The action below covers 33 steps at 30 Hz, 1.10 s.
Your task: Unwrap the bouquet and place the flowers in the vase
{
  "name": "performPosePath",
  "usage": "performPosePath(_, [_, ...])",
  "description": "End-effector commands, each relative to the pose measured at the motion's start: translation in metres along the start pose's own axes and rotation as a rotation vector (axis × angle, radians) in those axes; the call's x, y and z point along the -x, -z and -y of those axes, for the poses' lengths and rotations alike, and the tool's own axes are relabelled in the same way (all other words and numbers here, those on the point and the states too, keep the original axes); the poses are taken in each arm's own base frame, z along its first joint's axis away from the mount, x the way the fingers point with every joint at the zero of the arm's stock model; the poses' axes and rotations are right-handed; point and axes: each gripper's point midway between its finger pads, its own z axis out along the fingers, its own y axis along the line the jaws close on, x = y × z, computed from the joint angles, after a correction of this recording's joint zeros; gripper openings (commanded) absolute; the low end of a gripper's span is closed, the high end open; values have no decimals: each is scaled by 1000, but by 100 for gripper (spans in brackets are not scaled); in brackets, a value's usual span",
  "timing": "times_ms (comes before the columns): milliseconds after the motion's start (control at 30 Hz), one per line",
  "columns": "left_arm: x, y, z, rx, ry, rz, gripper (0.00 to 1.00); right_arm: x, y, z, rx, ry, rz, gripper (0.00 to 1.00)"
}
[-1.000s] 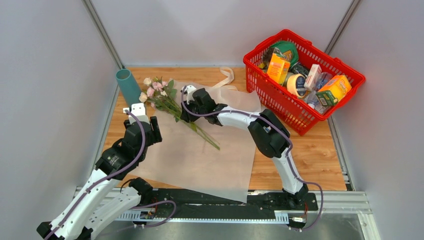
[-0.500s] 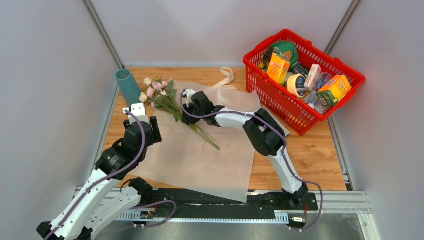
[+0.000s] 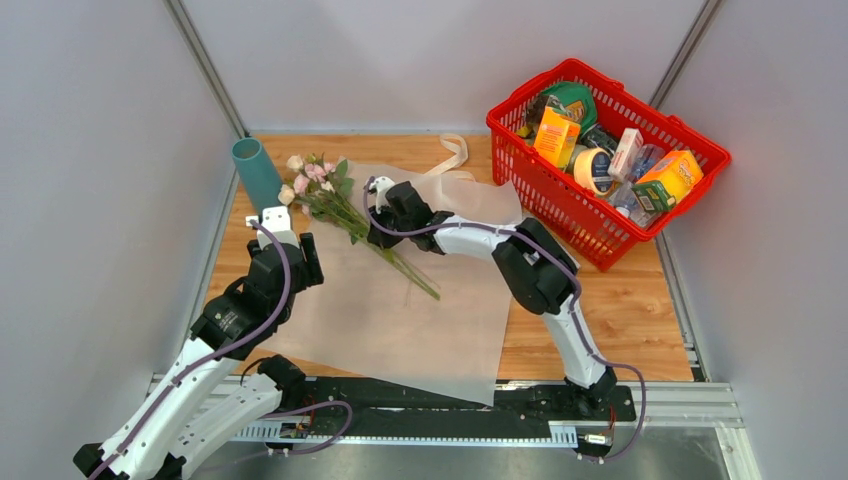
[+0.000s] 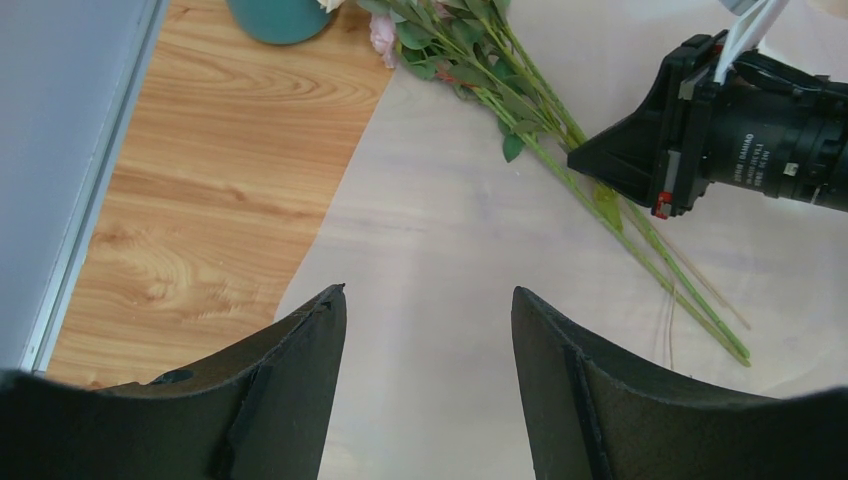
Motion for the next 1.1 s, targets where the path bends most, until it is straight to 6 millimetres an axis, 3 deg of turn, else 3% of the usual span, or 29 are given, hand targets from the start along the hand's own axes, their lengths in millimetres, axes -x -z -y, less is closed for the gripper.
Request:
performPosePath(0, [5, 2, -1, 3, 23, 16, 70, 60, 37, -24, 28, 5, 151, 0])
performPosePath(133, [3, 1, 3, -11, 17, 6, 70, 59, 50, -33, 58, -27, 156, 0])
performPosePath(367, [-2, -1, 11, -41, 23, -25, 69, 36, 77, -50, 138, -85, 124, 0])
performPosePath(633, [-2, 3, 34, -140, 73, -71, 69, 30, 135, -83, 297, -108, 233, 0])
performPosePath(867, [13, 17, 88, -394, 251, -94, 67, 38, 197, -123, 509, -116, 406, 0])
performPosePath(1067, [29, 27, 116, -556, 332, -47, 66, 39, 226, -146, 574, -57, 476, 0])
